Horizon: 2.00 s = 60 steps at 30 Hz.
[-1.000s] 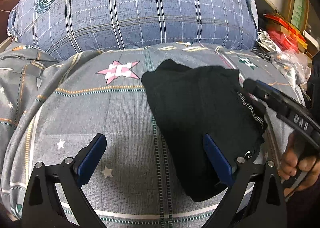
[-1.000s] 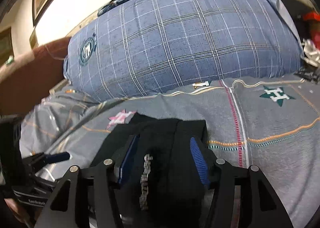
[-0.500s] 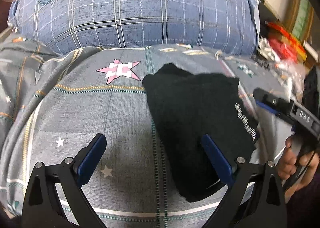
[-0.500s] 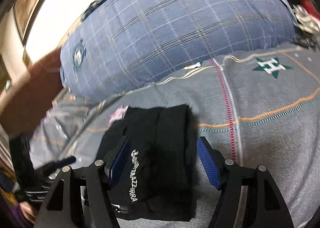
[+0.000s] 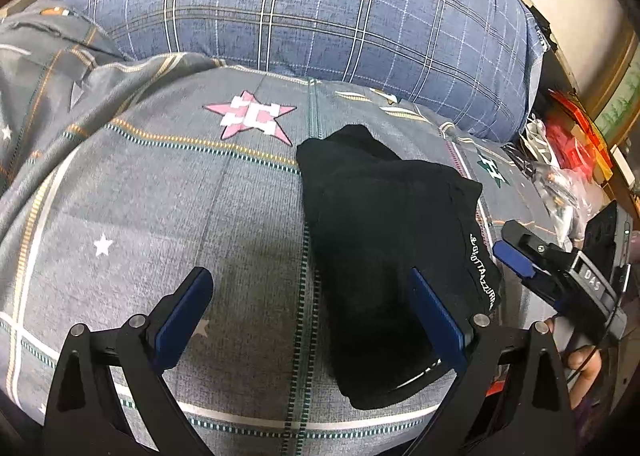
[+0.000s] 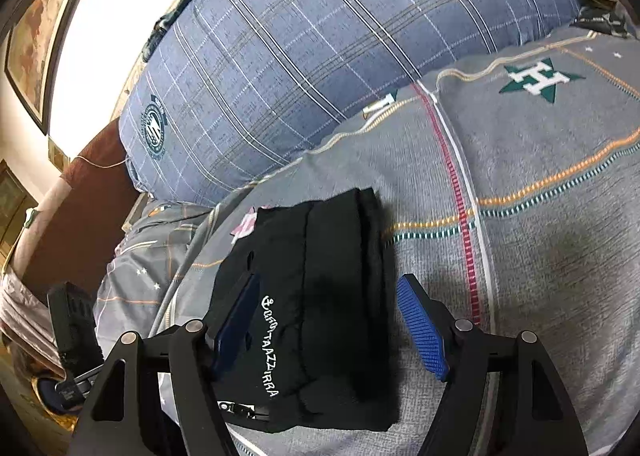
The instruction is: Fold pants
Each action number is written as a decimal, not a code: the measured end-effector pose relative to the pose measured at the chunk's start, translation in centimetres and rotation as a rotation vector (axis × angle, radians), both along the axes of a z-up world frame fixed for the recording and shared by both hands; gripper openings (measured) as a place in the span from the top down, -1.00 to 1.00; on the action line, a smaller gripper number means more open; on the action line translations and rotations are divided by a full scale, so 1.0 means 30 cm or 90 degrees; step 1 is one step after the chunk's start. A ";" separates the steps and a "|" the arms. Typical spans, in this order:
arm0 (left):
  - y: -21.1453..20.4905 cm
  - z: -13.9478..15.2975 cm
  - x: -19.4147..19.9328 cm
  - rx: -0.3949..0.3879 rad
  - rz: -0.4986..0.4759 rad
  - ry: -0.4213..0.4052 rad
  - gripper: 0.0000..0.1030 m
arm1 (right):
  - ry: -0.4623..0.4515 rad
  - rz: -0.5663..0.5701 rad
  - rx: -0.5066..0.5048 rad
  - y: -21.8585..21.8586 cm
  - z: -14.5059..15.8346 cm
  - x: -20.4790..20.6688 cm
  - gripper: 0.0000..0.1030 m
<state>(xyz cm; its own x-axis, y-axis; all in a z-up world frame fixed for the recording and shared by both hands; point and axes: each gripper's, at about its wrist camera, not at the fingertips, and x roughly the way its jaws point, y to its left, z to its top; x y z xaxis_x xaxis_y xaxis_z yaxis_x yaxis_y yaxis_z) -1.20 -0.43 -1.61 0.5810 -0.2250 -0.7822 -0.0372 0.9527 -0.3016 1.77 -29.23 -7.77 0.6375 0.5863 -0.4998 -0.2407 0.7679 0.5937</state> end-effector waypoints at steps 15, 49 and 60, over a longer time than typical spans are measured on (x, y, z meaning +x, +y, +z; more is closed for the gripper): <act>-0.057 0.058 -0.030 0.082 -0.062 -0.051 -0.91 | -0.045 -0.046 -0.020 0.022 0.035 -0.034 -0.45; -0.202 0.221 -0.120 0.197 -0.139 -0.135 -0.92 | -0.071 -0.112 -0.021 -0.037 -0.025 -0.223 -0.52; -0.071 0.197 -0.230 0.264 -0.100 -0.150 -0.92 | -0.106 -0.080 -0.038 0.063 0.022 -0.208 -0.52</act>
<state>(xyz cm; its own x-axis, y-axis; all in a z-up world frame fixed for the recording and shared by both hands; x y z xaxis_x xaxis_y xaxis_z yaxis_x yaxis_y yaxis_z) -8.11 -2.55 4.30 0.7368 -0.0224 -0.6757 0.1399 0.9829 0.1200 -4.47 -27.35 -7.10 0.7804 0.4698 -0.4127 -0.2324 0.8306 0.5061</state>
